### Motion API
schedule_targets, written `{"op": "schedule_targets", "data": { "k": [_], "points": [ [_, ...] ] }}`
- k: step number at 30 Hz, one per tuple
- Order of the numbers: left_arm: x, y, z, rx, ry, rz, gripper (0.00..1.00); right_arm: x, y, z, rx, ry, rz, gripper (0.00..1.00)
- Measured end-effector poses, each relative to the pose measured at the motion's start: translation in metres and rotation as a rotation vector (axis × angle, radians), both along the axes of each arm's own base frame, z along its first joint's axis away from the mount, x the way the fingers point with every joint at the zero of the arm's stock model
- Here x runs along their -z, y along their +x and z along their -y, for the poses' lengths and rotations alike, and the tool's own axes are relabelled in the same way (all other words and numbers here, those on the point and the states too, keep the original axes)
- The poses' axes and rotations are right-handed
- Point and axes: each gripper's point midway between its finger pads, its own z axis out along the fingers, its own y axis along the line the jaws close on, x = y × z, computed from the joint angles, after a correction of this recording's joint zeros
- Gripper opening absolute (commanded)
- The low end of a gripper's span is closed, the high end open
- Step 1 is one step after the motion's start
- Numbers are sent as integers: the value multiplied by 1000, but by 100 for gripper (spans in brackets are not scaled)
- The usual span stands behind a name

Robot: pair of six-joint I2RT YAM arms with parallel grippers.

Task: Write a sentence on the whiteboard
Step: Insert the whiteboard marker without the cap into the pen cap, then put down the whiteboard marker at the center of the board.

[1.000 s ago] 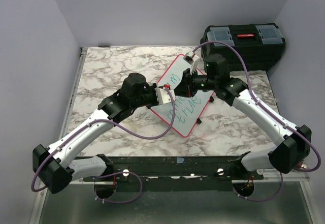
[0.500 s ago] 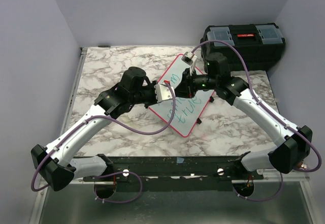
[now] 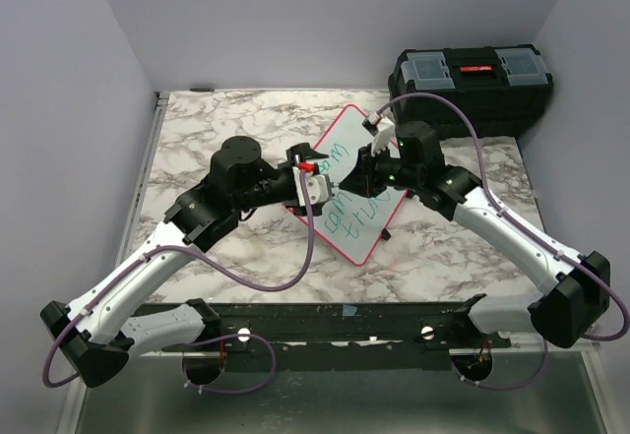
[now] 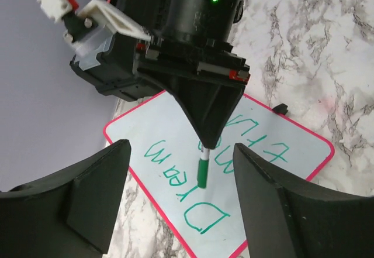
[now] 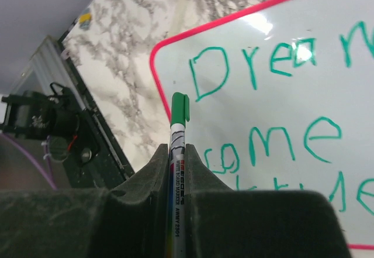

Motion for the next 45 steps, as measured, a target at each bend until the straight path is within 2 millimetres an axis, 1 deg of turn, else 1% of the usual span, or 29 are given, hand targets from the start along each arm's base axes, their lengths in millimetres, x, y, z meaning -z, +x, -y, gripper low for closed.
{"op": "schedule_targets", "data": {
  "k": [3, 5, 9, 13, 16, 18, 19, 20, 23, 25, 29, 32, 36, 39, 41, 45],
  "points": [
    [0, -1, -4, -20, -25, 3, 93, -4, 8, 14, 110, -5, 27, 1],
    [4, 1, -7, -44, -41, -1, 98, -7, 13, 26, 193, -8, 51, 1],
    [15, 12, -15, -133, -82, -33, 99, -9, 25, 59, 398, -32, 105, 1],
    [16, 34, -28, -265, -133, -51, 99, -4, 36, 91, 582, -62, 131, 1],
    [10, 49, -41, -357, -185, -70, 98, 7, 46, 117, 705, -106, 137, 1],
    [4, 60, -51, -413, -229, -88, 99, 17, 55, 142, 798, -138, 128, 1],
    [1, 66, -57, -446, -256, -101, 98, 24, 61, 160, 863, -153, 116, 1],
    [-1, 71, -64, -478, -281, -117, 99, 28, 64, 172, 909, -158, 107, 1],
    [-5, 89, -85, -580, -358, -163, 99, 46, 69, 209, 1037, -163, 66, 1],
    [-4, 99, -96, -639, -390, -189, 99, 61, 68, 226, 1101, -159, 33, 1],
    [7, 111, -114, -730, -438, -241, 99, 90, 63, 243, 1180, -157, -25, 1],
    [22, 118, -130, -807, -462, -291, 98, 115, 58, 255, 1229, -173, -67, 1],
    [38, 127, -151, -897, -496, -334, 99, 145, 52, 264, 1265, -197, -121, 1],
    [49, 129, -165, -951, -517, -357, 99, 160, 47, 266, 1277, -208, -148, 1],
    [53, 130, -171, -974, -531, -364, 99, 167, 46, 267, 1283, -214, -161, 2],
    [57, 131, -183, -1023, -556, -365, 98, 173, 47, 268, 1291, -212, -171, 11]
  ]
}}
